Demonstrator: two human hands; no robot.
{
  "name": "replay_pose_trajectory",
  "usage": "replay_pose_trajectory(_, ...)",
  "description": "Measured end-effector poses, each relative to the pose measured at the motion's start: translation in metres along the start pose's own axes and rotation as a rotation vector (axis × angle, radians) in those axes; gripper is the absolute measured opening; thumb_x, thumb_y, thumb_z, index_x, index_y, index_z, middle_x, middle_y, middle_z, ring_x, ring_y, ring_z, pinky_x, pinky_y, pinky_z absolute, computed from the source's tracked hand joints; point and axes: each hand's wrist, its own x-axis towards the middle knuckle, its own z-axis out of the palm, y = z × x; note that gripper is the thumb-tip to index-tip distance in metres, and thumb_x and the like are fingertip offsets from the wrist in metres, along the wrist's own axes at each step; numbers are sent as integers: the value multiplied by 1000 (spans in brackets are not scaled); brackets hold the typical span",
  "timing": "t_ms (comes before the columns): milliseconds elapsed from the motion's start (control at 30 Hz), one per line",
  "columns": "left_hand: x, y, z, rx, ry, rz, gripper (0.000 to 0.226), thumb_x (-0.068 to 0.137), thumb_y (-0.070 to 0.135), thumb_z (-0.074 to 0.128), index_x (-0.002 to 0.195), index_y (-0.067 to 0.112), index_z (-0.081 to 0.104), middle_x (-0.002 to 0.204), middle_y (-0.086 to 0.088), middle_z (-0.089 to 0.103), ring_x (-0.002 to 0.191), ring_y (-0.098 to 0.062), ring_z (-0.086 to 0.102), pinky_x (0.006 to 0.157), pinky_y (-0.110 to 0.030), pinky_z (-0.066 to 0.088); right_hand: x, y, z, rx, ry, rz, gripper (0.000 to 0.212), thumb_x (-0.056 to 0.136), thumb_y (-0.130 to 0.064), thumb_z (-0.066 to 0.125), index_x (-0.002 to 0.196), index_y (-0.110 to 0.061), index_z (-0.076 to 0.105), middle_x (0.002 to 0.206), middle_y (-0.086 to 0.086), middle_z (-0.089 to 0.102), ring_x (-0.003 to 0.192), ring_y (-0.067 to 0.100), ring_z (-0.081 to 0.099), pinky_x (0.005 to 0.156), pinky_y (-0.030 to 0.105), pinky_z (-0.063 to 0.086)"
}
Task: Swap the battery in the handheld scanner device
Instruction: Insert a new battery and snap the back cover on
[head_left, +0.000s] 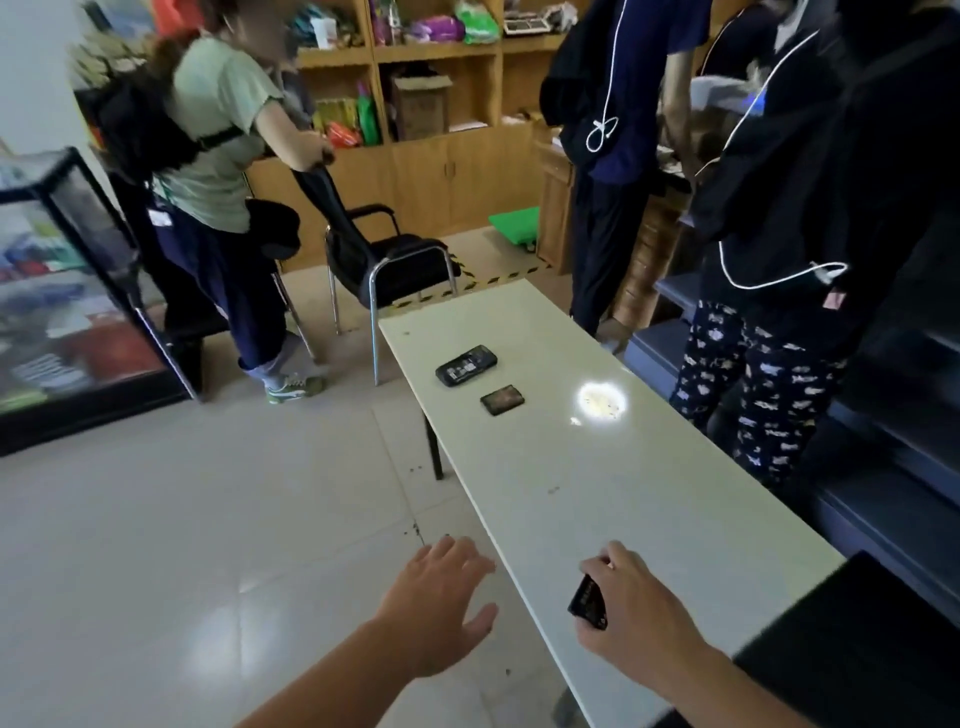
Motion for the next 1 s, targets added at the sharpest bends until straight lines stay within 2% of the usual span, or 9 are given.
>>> replay_pose_trajectory(100, 36, -44, -18, 63, 55, -6, 50, 89, 57, 42, 125, 28, 62, 119, 4, 64, 108, -20, 62, 95, -36, 52, 58, -12, -6, 2, 12, -23, 43, 87, -43, 58, 125, -23, 52, 125, -3, 41, 122, 15, 44, 84, 24, 54)
replay_pose_trajectory(267, 91, -98, -37, 49, 73, 5, 47, 88, 56, 47, 123, 30, 63, 116, 6, 64, 105, -18, 63, 92, -35, 53, 132, -31, -14, -5, 2, 20, 42, 85, -41, 59, 122, -21, 55, 129, -1, 43, 125, 18, 44, 84, 27, 56)
replay_pose_trajectory(467, 166, -167, -53, 5, 18, 72, 54, 92, 56, 38, 134, 28, 57, 128, 4, 59, 118, -18, 55, 103, -35, 44, 217, -50, -16, -36, -2, 85, 45, 89, -41, 58, 128, -21, 51, 130, 0, 40, 124, 18, 42, 89, 29, 55)
replay_pose_trajectory(700, 249, -285, -82, 12, -56, 163, 56, 96, 55, 34, 144, 29, 46, 139, 5, 50, 126, -17, 46, 112, -36, 35, 328, -93, -19, -62, -40, 192, 51, 89, -43, 61, 132, -19, 50, 136, 3, 39, 129, 21, 40, 88, 32, 55)
replay_pose_trajectory(833, 295, -336, -96, 31, -89, 221, 57, 96, 56, 33, 144, 27, 47, 141, 2, 51, 126, -19, 47, 112, -37, 37, 377, -120, -24, -50, -27, 241, 50, 87, -43, 60, 130, -19, 50, 136, 3, 40, 128, 22, 40, 87, 34, 56)
replay_pose_trajectory(1000, 345, -365, -93, 30, -118, 296, 57, 96, 56, 34, 143, 27, 46, 142, 2, 50, 124, -17, 48, 110, -37, 39, 419, -133, -28, 19, -2, 313, 55, 87, -41, 60, 137, -22, 48, 140, 0, 38, 136, 18, 34, 93, 34, 54)
